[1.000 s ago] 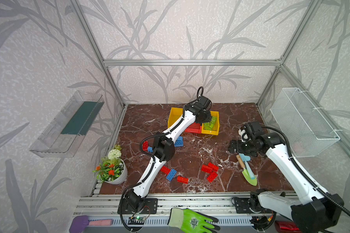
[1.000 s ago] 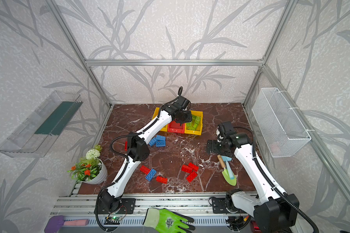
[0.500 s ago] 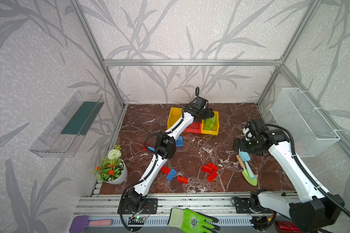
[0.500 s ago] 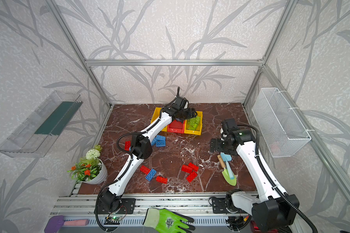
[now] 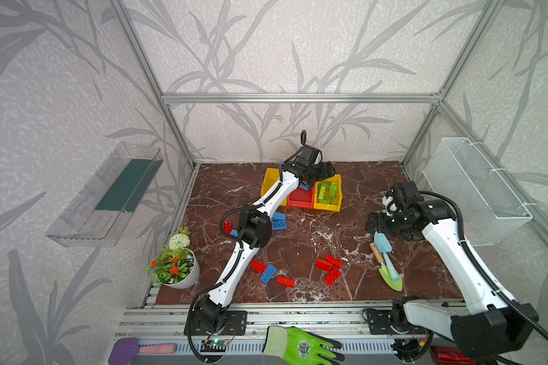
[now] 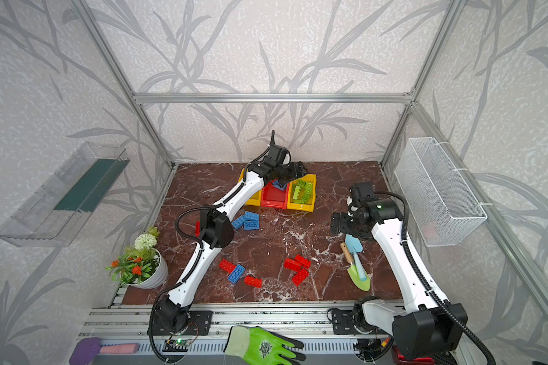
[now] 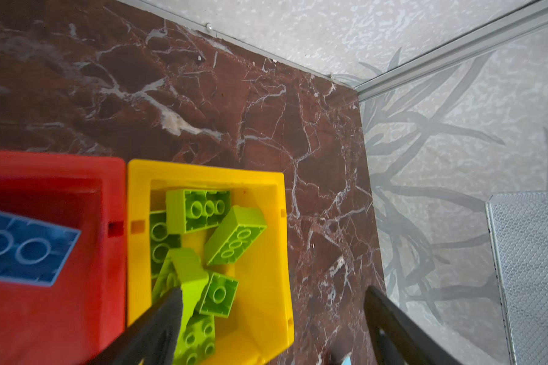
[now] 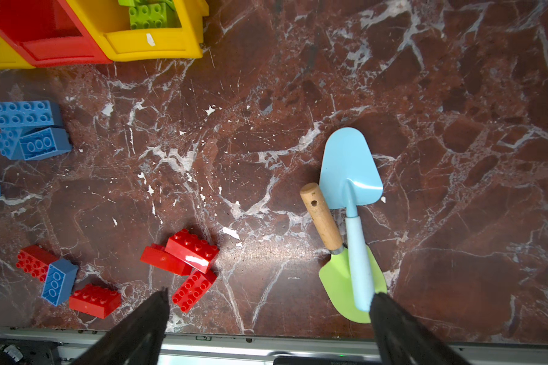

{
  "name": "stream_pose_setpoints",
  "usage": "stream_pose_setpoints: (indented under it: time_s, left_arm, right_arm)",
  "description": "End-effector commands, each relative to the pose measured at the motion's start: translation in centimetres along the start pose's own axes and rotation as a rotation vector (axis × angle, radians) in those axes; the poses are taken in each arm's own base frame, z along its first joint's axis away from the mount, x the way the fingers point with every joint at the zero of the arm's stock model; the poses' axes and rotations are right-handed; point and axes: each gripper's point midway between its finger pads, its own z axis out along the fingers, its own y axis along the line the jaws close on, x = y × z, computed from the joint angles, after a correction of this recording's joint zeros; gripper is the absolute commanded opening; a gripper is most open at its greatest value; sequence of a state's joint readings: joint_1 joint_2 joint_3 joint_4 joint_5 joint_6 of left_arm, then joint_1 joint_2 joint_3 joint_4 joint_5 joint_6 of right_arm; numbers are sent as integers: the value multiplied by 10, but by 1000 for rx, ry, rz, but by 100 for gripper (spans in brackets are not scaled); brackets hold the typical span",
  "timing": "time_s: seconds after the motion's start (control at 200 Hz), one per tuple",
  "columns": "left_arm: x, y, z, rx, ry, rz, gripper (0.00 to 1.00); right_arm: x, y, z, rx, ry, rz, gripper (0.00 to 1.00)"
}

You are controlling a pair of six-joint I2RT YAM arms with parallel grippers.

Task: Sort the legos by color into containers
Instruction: 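Carry the long green brick into the yellow bin and release it, then move the left gripper to the blue bricks while the right arm shifts toward the bins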

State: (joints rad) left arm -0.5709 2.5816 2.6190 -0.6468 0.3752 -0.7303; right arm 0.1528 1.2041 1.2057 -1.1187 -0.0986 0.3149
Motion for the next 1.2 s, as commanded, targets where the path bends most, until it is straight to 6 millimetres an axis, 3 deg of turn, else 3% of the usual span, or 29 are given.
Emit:
stream_pose_setpoints:
  time_s: [0.0, 0.17, 0.435, 0.59, 0.715, 0.84, 1.195]
  left_arm:
    - [-7, -22, -69, -53, -25, 79, 89]
    - [20, 25, -121, -264, -24, 98, 89]
    - [82, 119, -195, -514, -28, -52, 89]
    - [115, 158, -217, -607, 5, -62, 89]
    - [128, 180, -220, -646, 45, -62, 89]
    - [128, 186, -210, -648, 68, -42, 89]
    - [105, 191, -165, -684, 158, 53, 90]
  right_arm:
    - [-1, 7, 8, -46, 7, 1, 99]
    - [-10, 14, 18, -75, 2, -20, 99]
    - [-36, 51, 49, -160, 55, -61, 99]
    - [-42, 82, 64, -174, 77, -116, 99]
    - [-41, 102, 73, -180, 99, -149, 99]
    - [-37, 111, 77, -167, 141, -166, 99]
    - [-28, 97, 68, -100, 118, -107, 99]
